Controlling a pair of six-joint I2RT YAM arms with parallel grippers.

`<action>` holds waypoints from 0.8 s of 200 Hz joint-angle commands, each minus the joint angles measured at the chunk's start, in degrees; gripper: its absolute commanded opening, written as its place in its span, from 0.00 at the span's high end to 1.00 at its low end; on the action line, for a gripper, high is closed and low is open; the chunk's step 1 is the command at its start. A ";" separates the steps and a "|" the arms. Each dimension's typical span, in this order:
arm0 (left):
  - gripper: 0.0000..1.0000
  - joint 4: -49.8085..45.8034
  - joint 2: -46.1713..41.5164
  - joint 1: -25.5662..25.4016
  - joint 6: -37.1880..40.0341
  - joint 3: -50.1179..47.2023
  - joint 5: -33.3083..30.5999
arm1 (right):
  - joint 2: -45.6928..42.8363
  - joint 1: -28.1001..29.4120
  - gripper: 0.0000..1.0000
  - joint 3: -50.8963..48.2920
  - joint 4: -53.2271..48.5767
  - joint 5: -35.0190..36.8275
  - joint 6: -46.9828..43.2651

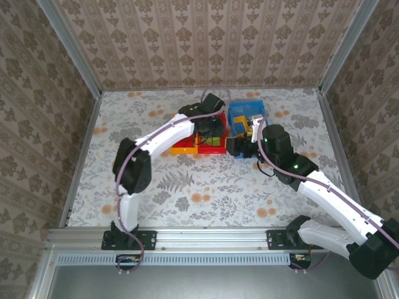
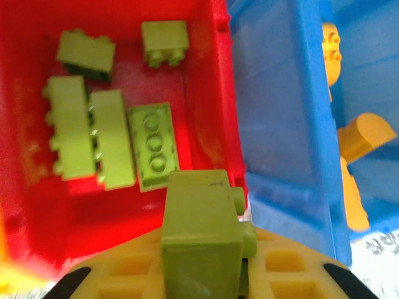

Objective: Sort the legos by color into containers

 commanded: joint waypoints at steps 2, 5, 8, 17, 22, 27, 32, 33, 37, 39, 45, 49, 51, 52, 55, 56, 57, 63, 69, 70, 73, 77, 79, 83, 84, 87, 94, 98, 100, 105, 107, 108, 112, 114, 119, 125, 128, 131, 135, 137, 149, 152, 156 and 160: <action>0.89 -3.64 5.19 0.50 4.79 6.99 1.30 | -2.48 -0.46 0.18 -1.27 -2.65 0.66 1.41; 0.89 -3.62 5.82 0.55 4.97 7.57 1.39 | -2.70 -0.52 0.18 -1.28 -2.80 0.58 1.42; 0.89 -3.81 6.43 0.58 5.07 8.24 1.46 | -2.89 -0.56 0.18 -1.36 -2.90 0.48 1.41; 0.89 -4.15 7.91 0.68 5.24 9.77 1.38 | -3.33 -0.74 0.17 -1.54 -3.19 0.19 1.45; 0.89 -4.49 8.58 0.68 5.27 10.47 1.33 | -3.45 -0.83 0.17 -1.63 -3.41 -0.02 1.38; 0.89 -4.99 9.39 0.76 5.23 11.20 1.03 | -3.56 -0.91 0.17 -1.68 -3.56 -0.19 1.34; 0.89 -5.51 9.89 0.77 5.08 11.69 0.64 | -3.64 -1.00 0.17 -1.65 -3.76 -0.48 1.22; 0.89 -5.61 9.98 0.81 5.04 11.74 0.53 | -3.65 -1.05 0.17 -1.69 -3.78 -0.57 1.16; 0.89 -5.79 10.23 0.77 4.85 11.85 0.29 | -3.66 -1.09 0.17 -1.65 -3.96 -0.71 1.10; 0.89 -5.85 10.24 0.81 4.77 11.79 0.19 | -3.66 -1.10 0.17 -1.64 -4.04 -0.74 1.06; 0.89 -5.81 10.25 0.91 4.52 11.38 -0.01 | -3.66 -1.23 0.17 -1.65 -4.21 -0.92 0.96; 0.89 -5.73 10.20 0.86 4.42 11.01 -0.29 | -3.74 -1.27 0.17 -1.64 -4.24 -1.09 0.93; 0.89 -5.65 10.12 0.90 4.29 10.88 -0.40 | -3.74 -1.29 0.17 -1.70 -4.22 -1.16 0.93; 0.89 -5.55 10.09 0.88 4.25 10.77 -0.43 | -3.75 -1.33 0.17 -1.71 -4.23 -1.17 0.89; 0.89 -5.43 9.99 0.87 4.21 10.45 -0.57 | -3.75 -1.39 0.17 -1.72 -4.24 -1.31 0.85; 0.89 -5.40 9.85 0.86 4.21 10.29 -0.61 | -3.75 -1.42 0.17 -1.72 -4.24 -1.33 0.85; 0.89 -5.34 9.83 0.90 4.21 10.21 -0.62 | -3.75 -1.43 0.17 -1.72 -4.24 -1.35 0.84; 0.88 -4.99 9.57 0.97 3.98 9.53 -0.68 | -3.65 -1.51 0.17 -1.83 -4.23 -1.44 0.86; 0.88 -4.65 9.25 0.94 3.90 9.04 -0.68 | -3.66 -1.61 0.17 -1.85 -4.16 -1.54 0.85; 0.88 -4.61 9.22 0.94 3.88 9.01 -0.70 | -3.62 -1.57 0.17 -1.83 -4.15 -1.63 0.89; 0.88 -4.46 9.07 0.88 3.87 8.66 -0.78 | -3.58 -1.66 0.17 -1.89 -4.09 -1.63 0.93; 0.88 -4.22 8.97 0.97 3.74 8.37 -0.71 | -3.49 -1.69 0.17 -1.94 -4.03 -1.72 0.94; 0.88 -4.15 8.94 0.99 3.70 8.26 -0.66 | -3.42 -1.66 0.17 -1.96 -4.06 -1.83 0.93; 0.87 -4.03 8.83 0.99 3.69 8.00 -0.58 | -3.32 -1.77 0.16 -1.90 -3.98 -1.92 0.94; 0.87 -4.00 8.83 0.92 3.69 7.96 -0.56 | -3.23 -1.79 0.16 -1.90 -3.98 -1.95 0.93; 0.87 -3.92 8.84 0.93 3.62 7.89 -0.57 | -3.13 -1.80 0.16 -1.91 -3.83 -2.04 1.01; 0.85 -3.98 8.84 0.90 3.52 7.76 -0.48 | -2.91 -1.80 0.17 -1.91 -3.81 -2.22 1.13; 0.84 -4.03 8.84 0.92 3.51 7.76 -0.55 | -2.81 -1.85 0.16 -1.90 -3.80 -2.31 1.21; 0.84 -4.04 8.84 0.87 3.45 7.69 -0.55 | -2.72 -1.86 0.16 -1.95 -3.71 -2.37 1.22; 0.82 -4.12 8.84 0.85 3.30 7.64 -0.59 | -2.57 -1.89 0.16 -1.90 -3.69 -2.49 1.34; 0.82 -4.20 8.77 0.92 3.31 7.62 -0.72 | -2.53 -1.89 0.16 -1.90 -3.64 -2.55 1.41; 0.82 -4.25 8.76 0.89 3.32 7.60 -0.77 | -2.48 -1.89 0.16 -1.95 -3.63 -2.57 1.43; 0.81 -4.38 8.67 0.89 3.25 7.53 -0.97 | -2.37 -1.89 0.16 -1.83 -3.62 -2.66 1.47; 0.81 -4.39 8.60 0.86 3.25 7.48 -1.08 | -2.35 -1.89 0.16 -1.82 -3.62 -2.70 1.48; 0.79 -4.33 8.32 0.83 3.10 7.19 -1.32 | -2.25 -1.89 0.16 -1.81 -3.53 -2.77 1.57; 0.76 -4.07 8.03 0.85 3.01 6.69 -1.30 | -2.10 -1.89 0.16 -1.81 -3.49 -2.83 1.76; 0.74 -3.85 7.90 0.90 2.95 6.56 -1.34 | -2.08 -1.87 0.16 -1.86 -3.39 -2.85 1.79; 0.71 -3.67 7.72 0.86 2.90 6.40 -1.30 | -2.03 -1.88 0.16 -1.82 -3.38 -2.86 1.91; 0.67 -3.61 7.56 0.87 2.83 6.20 -1.21 | -1.99 -1.89 0.16 -1.84 -3.38 -2.93 1.96; 0.66 -3.56 7.53 0.90 2.81 6.18 -1.18 | -1.95 -1.89 0.16 -1.86 -3.43 -2.94 2.02; 0.62 -3.53 7.35 0.87 2.86 6.09 -1.02 | -1.81 -1.89 0.16 -1.90 -3.44 -3.11 2.27; 0.62 -3.52 7.27 0.86 2.83 6.04 -1.07 | -1.80 -1.88 0.16 -1.90 -3.39 -3.14 2.26; 0.61 -3.56 7.18 0.90 2.83 6.08 -0.96 | -1.81 -1.89 0.16 -1.90 -3.37 -3.17 2.33; 0.61 -3.52 7.09 0.86 2.77 6.03 -0.95 | -1.81 -1.89 0.16 -1.95 -3.44 -3.12 2.38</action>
